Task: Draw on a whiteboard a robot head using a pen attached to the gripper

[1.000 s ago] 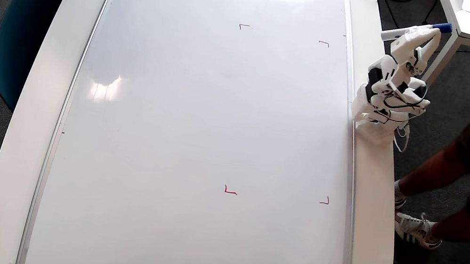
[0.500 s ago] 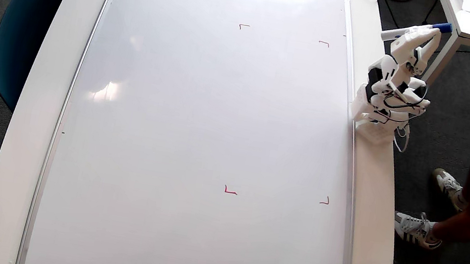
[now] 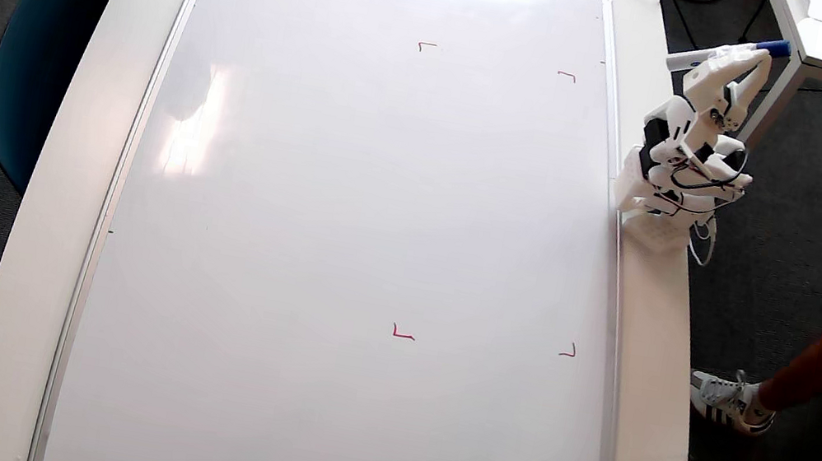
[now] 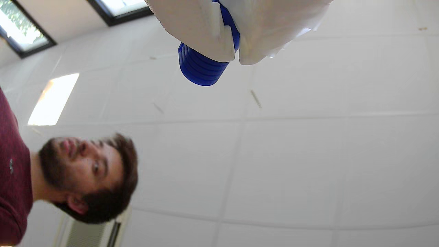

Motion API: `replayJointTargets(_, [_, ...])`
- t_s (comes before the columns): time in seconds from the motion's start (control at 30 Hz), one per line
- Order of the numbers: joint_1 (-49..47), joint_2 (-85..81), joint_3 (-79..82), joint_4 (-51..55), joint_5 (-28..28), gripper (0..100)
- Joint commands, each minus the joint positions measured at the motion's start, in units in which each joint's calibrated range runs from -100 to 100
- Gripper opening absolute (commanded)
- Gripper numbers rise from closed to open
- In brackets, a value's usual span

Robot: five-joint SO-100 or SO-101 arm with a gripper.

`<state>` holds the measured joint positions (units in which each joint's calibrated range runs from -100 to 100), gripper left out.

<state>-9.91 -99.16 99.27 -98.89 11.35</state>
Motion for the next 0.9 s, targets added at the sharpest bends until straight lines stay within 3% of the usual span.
replayJointTargets(0.0, [0.32, -0.67, 0.27, -0.68, -0.15, 1])
replayJointTargets(0.87, [0.32, -0.67, 0.27, -0.68, -0.15, 1])
